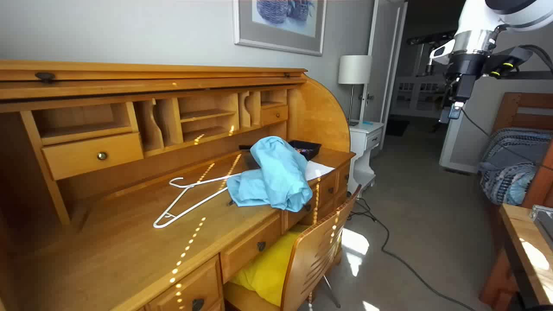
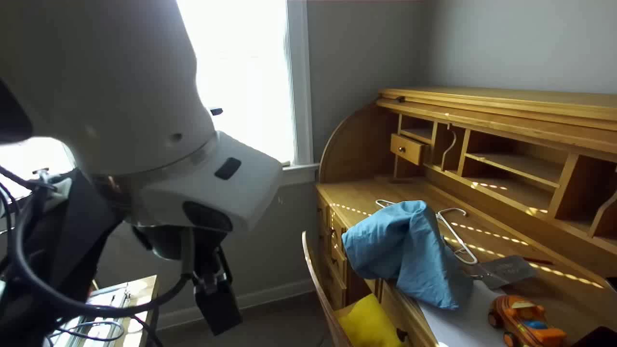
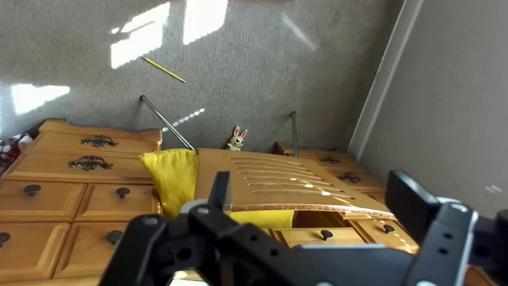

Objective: Open the top right shelf

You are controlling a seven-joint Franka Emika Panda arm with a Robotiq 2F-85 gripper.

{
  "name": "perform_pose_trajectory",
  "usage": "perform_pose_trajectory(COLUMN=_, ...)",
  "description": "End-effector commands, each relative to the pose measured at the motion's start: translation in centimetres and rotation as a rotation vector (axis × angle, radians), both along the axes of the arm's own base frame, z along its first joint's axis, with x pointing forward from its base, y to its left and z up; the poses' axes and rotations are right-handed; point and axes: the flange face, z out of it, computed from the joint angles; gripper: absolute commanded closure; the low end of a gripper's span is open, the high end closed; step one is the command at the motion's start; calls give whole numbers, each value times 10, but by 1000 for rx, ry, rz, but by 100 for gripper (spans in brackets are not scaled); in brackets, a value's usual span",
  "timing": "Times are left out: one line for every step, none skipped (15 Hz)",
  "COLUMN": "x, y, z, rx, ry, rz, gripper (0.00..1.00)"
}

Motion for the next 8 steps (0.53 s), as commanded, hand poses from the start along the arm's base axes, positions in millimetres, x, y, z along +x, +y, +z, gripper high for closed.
perform_pose_trajectory(x=0, y=0, z=0, rx=0, ry=1, rz=0, gripper=0)
perform_pose_trajectory(x=0, y=0, z=0, rx=0, ry=1, rz=0, gripper=0)
perform_pose_trajectory(x=0, y=0, z=0, rx=0, ry=1, rz=0, gripper=0)
perform_pose_trajectory(x=0, y=0, z=0, rx=0, ry=1, rz=0, gripper=0)
perform_pose_trajectory(x=0, y=0, z=0, rx=0, ry=1, rz=0, gripper=0)
perform_pose_trajectory(x=0, y=0, z=0, rx=0, ry=1, rz=0, gripper=0)
perform_pose_trajectory(x=6, y=-3, z=-4, rx=-18, ry=-24, rz=-9, gripper=0)
perform_pose_trajectory(x=11, y=-7, z=-12, rx=-40, ry=-40, rz=-13, gripper=0)
